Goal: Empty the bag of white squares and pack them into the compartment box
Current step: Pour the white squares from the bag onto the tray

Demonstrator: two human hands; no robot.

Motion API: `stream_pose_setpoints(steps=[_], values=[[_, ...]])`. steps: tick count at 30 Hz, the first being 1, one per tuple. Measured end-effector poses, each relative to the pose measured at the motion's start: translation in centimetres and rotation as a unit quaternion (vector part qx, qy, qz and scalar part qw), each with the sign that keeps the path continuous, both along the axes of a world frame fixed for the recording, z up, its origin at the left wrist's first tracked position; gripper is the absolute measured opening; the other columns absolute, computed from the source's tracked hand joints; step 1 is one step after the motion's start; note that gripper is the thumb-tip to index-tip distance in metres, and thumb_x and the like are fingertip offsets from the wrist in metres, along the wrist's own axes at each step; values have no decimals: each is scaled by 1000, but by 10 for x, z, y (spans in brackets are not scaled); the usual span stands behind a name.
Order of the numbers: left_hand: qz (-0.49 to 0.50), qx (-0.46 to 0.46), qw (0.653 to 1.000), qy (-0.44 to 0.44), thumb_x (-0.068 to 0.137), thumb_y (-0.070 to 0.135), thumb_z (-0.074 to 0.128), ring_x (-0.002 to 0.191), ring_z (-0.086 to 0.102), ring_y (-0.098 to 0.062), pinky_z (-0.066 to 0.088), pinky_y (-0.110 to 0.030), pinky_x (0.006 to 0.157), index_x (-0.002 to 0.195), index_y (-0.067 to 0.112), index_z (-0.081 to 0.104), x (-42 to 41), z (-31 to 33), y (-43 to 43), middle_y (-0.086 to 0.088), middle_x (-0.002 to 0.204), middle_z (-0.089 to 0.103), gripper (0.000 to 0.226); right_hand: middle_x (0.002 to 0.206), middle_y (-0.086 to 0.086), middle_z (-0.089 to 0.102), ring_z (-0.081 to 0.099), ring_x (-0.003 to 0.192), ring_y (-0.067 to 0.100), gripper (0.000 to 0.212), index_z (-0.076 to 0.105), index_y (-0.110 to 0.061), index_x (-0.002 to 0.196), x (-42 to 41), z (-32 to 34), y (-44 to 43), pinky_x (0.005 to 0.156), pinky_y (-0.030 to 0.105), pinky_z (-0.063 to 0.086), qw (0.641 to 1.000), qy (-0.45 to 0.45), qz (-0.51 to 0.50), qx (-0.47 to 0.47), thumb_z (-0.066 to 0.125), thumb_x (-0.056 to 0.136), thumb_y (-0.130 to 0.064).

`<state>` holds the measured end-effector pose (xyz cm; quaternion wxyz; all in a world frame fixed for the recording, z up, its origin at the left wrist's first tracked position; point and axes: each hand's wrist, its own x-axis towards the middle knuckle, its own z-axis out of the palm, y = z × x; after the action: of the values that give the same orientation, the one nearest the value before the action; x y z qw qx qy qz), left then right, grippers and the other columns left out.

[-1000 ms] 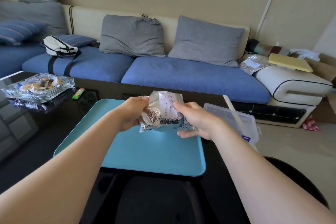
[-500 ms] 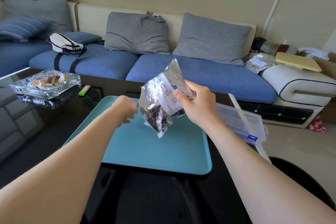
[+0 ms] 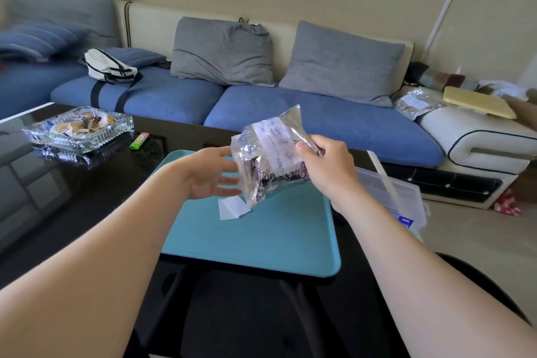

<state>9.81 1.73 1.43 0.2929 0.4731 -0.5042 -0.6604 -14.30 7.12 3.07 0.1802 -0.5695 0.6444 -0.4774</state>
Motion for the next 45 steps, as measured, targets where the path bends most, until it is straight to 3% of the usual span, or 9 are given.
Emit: stream_pose_setpoints(steps=[7,14,20,25,31,36,39,42,45], values=[[74,-27,997,-12,98,-7,57,74,71,-20,63,-31,71,95,5,77,-9,-4,-6,-14,96,76,23,72,6,58,46,72,22,34,63,-4,92,9,-4,-1,63,35,35,1000,-27,-13,-8,55,106,-34],[-1,-3,999,53,106,14,57,90,69,-15,58,-38,98,119,10,75,-12,3,1,-3,105,76,23,92,15,70,53,80,24,34,68,-2,101,1,-9,0,65,34,39,998,-43,-33,39,55,106,-33],[124,-20,992,-17,98,-1,58,60,61,-12,57,-24,58,95,14,78,-24,4,0,-1,81,70,25,107,9,77,70,105,35,28,76,-20,103,0,-11,-2,96,49,57,995,-73,27,68,56,105,-41],[131,-13,984,-124,101,9,62,55,68,-9,50,-19,45,98,10,72,-10,-2,-3,-3,80,75,10,68,-1,54,46,68,21,37,61,-5,84,-4,-4,-1,61,36,36,998,-34,-56,18,53,106,-32],[190,-130,906,-354,100,5,49,73,58,-28,51,-33,63,85,7,55,4,-21,-15,-13,90,60,16,70,-4,62,52,76,27,31,62,-18,81,-5,-4,-1,65,38,38,992,80,-65,-67,49,107,-29],[145,-164,875,-431,97,0,48,85,46,-21,37,-26,59,121,8,67,6,-28,-27,-1,116,60,32,57,-10,43,45,67,22,48,37,-34,61,4,-2,-1,59,35,35,986,130,-36,-94,52,106,-28],[102,-183,870,-446,100,7,44,96,48,-21,44,-30,73,130,18,69,4,-29,-21,0,134,63,41,52,-7,35,35,55,12,51,33,-28,59,6,2,0,55,33,30,986,123,-41,-106,54,105,-21],[100,-198,856,-467,88,24,61,100,64,-30,57,-41,88,104,14,78,13,-37,-29,-8,112,72,26,54,-4,44,42,56,14,41,48,-20,64,4,4,2,59,34,33,986,105,-33,-127,53,104,-18],[109,-239,833,-487,79,12,45,81,53,-30,52,-38,77,80,11,67,18,-39,-29,-9,99,67,22,57,-2,47,38,57,16,32,56,-13,71,4,2,2,60,36,33,988,95,-13,-123,52,103,-15]])
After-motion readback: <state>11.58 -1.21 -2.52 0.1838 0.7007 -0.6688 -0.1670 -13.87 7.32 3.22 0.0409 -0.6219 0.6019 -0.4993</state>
